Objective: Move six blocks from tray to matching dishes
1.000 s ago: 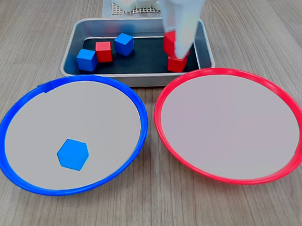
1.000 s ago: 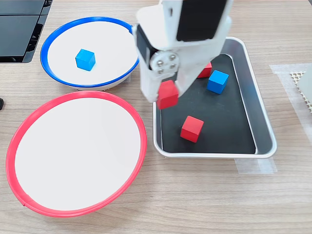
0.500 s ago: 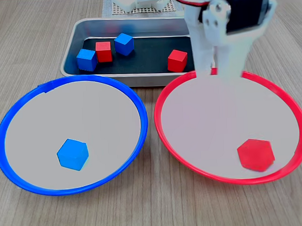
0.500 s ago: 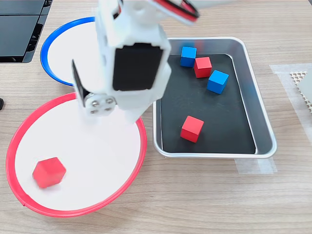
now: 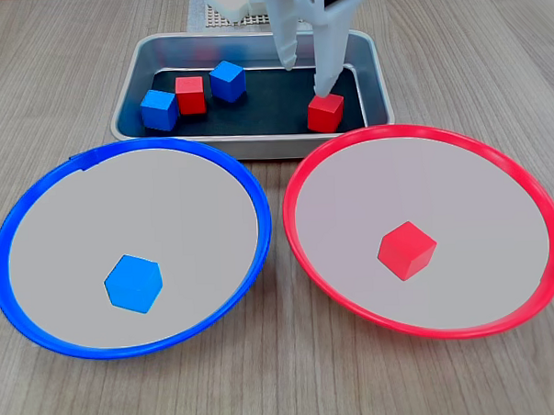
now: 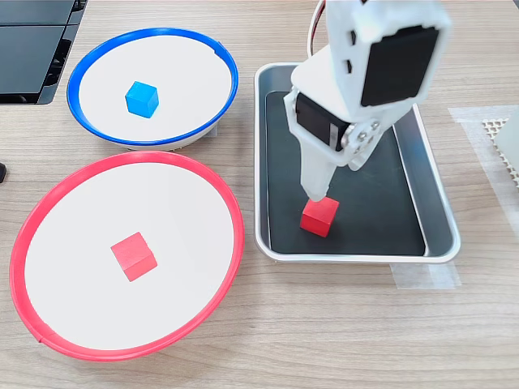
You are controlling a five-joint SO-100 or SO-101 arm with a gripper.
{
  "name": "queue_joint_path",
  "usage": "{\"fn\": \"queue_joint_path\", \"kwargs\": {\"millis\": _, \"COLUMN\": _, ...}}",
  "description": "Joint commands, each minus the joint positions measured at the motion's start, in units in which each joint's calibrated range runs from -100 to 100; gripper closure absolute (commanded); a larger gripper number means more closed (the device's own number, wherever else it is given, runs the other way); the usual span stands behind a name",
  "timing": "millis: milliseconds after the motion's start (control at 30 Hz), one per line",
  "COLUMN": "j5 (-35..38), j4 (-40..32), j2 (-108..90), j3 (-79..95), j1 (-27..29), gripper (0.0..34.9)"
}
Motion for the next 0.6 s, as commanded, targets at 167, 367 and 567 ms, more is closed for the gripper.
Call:
{"fn": "queue_joint_path", "kwargs": {"millis": 167, "j5": 5.57, "j4": -3.19, "j2": 1.92, "j3": -1.05, "j1": -1.78, "gripper": 13.2}}
{"fn": "queue_joint_path", "kwargs": {"millis": 367, "j5": 7.13, "j4": -4.92, "j2": 3.88, "j3": 0.77, "j1": -1.97, "gripper": 16.4}}
{"fn": "queue_joint_path", "kwargs": {"millis": 567, "j5": 7.86, "j4": -7.9, "j2": 8.4, "j3": -0.14, "j1": -1.5, "gripper": 21.3}}
